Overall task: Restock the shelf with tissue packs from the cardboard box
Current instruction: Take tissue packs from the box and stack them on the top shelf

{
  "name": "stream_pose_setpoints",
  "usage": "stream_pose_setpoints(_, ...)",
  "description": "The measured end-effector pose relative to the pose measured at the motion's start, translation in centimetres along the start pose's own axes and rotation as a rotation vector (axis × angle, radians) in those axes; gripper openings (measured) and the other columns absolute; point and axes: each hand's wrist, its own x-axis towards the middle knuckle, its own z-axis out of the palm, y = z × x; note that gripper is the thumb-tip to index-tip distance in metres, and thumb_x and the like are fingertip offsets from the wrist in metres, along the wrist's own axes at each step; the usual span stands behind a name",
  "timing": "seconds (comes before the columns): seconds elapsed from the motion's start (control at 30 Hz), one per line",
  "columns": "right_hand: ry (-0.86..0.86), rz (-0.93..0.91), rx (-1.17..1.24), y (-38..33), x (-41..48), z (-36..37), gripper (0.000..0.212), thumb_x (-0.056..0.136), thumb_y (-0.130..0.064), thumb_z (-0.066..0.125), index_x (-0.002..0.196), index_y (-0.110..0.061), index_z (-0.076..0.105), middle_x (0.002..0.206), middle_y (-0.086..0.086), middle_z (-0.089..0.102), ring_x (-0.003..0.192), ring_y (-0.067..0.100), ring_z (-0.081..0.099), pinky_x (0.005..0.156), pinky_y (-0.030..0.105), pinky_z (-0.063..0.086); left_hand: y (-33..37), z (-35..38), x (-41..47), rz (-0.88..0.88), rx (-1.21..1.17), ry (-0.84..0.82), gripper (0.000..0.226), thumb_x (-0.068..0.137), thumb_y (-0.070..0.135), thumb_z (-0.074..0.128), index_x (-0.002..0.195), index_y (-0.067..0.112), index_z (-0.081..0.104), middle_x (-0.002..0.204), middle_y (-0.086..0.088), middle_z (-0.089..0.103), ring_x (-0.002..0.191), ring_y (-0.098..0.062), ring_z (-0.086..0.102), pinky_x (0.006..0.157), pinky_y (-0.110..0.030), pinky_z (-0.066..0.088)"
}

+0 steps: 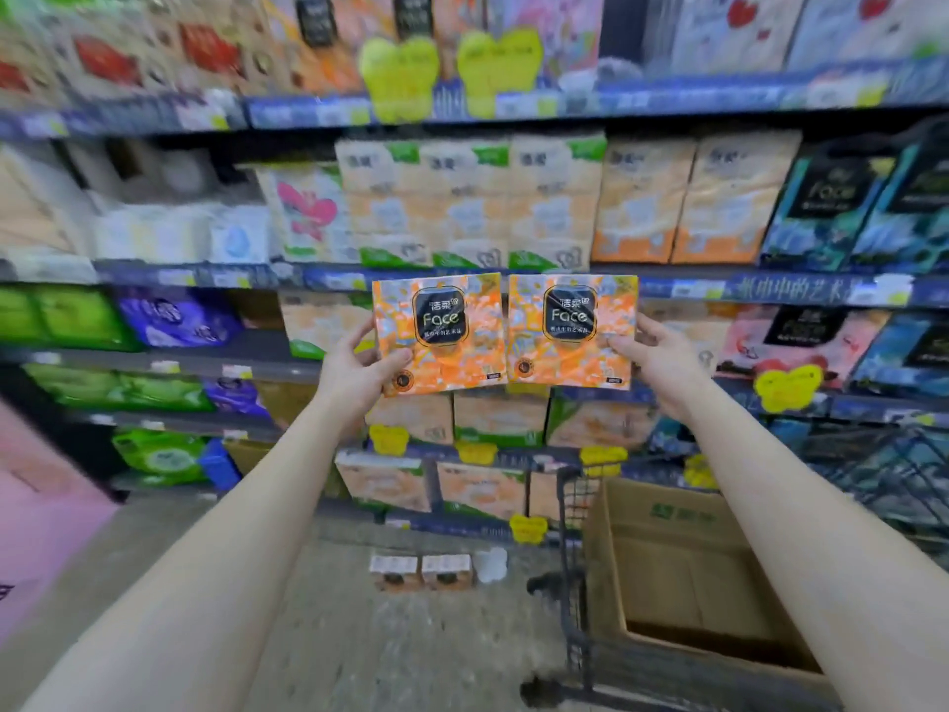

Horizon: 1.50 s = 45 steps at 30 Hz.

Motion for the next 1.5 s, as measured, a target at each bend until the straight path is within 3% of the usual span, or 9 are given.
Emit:
stream_pose_setpoints(0.1,-0.011,-0.064,0.04,-4.2,1.5,2.5,0.029,0.098,0.002,0.06,0.121,-0.016,0.065,0.092,-0.003,0.078,0.076,0.006,0.073,0.064,0.024,0.058,2.8,-2.5,1.6,0.073,0.001,0.015,0.066,0.092,0.004,0.076,0.149,0.02,0.047,0.101,-0.001,0.076,0.07,0.0,0.076,0.052,-0.018,0.057)
stream_pose_setpoints(0.27,-0.017,-0.147,0.041,-10.4,5.3,5.3,0.028,0.098,-0.008,0.065,0.126,-0.013,0.065,0.098,-0.003,0.079,0.082,0.013,0.075,0.068,0.03,0.06,6.8,-6.3,6.2,0.158,-0.016,0.036,0.077,0.089,0.01,0.082,0.156,0.021,0.044,0.093,0.006,0.083,0.085,-0.011,0.08,0.086,-0.048,0.063)
stream_pose_setpoints(0.37,-0.013,-0.201,0.053,-13.4,8.3,7.3,0.033,0.098,-0.007,0.064,0.131,-0.009,0.063,0.098,0.001,0.079,0.084,0.018,0.074,0.074,0.036,0.062,9.4,-7.6,9.3,0.191,-0.074,0.025,0.078,0.092,0.006,0.078,0.157,0.021,0.039,0.089,0.009,0.082,0.081,-0.008,0.079,0.075,-0.039,0.064)
stream_pose_setpoints(0.53,-0.042,-0.31,0.051,-17.8,13.6,10.7,0.027,0.097,0.0,0.063,0.115,-0.019,0.07,0.092,-0.001,0.078,0.08,0.016,0.072,0.075,0.036,0.061,13.7,-9.2,15.3,0.297,-0.07,0.05,0.071,0.091,0.008,0.079,0.154,0.019,0.046,0.093,0.008,0.082,0.086,-0.011,0.079,0.088,-0.049,0.062)
stream_pose_setpoints(0.8,-0.063,-0.406,0.065,-24.7,21.8,14.1,0.028,0.098,-0.004,0.064,0.123,-0.016,0.069,0.101,-0.001,0.079,0.083,0.013,0.076,0.064,0.024,0.059,19.6,-12.0,25.7,0.38,-0.074,0.054,0.072,0.089,0.017,0.082,0.152,0.025,0.047,0.105,0.0,0.082,0.099,-0.023,0.078,0.097,-0.056,0.058)
stream_pose_setpoints(1.0,-0.054,-0.521,0.027,-30.3,26.1,17.4,0.021,0.1,-0.007,0.061,0.118,-0.016,0.068,0.1,-0.002,0.076,0.08,0.009,0.074,0.071,0.026,0.057,23.1,-15.2,31.3,0.435,-0.108,0.113,0.064,0.088,0.017,0.082,0.145,0.022,0.053,0.097,0.003,0.083,0.091,-0.019,0.08,0.083,-0.042,0.062)
stream_pose_setpoints(1.17,-0.065,-0.568,0.024,-34.1,28.4,21.5,0.027,0.1,-0.01,0.063,0.126,-0.015,0.066,0.107,0.004,0.077,0.089,0.015,0.077,0.07,0.026,0.06,26.1,-18.4,35.2,0.476,-0.146,0.126,0.062,0.088,0.015,0.082,0.142,0.026,0.054,0.094,0.005,0.082,0.088,-0.017,0.08,0.072,-0.036,0.064)
stream_pose_setpoints(1.3,-0.05,-0.62,0.024,-36.5,29.8,25.5,0.024,0.101,-0.006,0.06,0.122,-0.013,0.067,0.097,0.001,0.077,0.078,0.01,0.077,0.063,0.023,0.06,28.2,-20.4,38.2,0.524,-0.162,0.099,0.059,0.091,0.013,0.079,0.142,0.028,0.053,0.087,0.01,0.082,0.08,-0.009,0.08,0.057,-0.024,0.06)
stream_pose_setpoints(1.5,0.06,-0.679,-0.011,-39.7,32.8,30.0,0.027,0.099,-0.013,0.064,0.126,-0.013,0.07,0.097,0.0,0.08,0.082,0.013,0.078,0.063,0.025,0.06,31.1,-24.5,44.4,0.582,-0.179,0.003,0.071,0.088,0.015,0.082,0.151,0.023,0.049,0.106,-0.002,0.082,0.098,-0.023,0.079,0.077,-0.041,0.064)
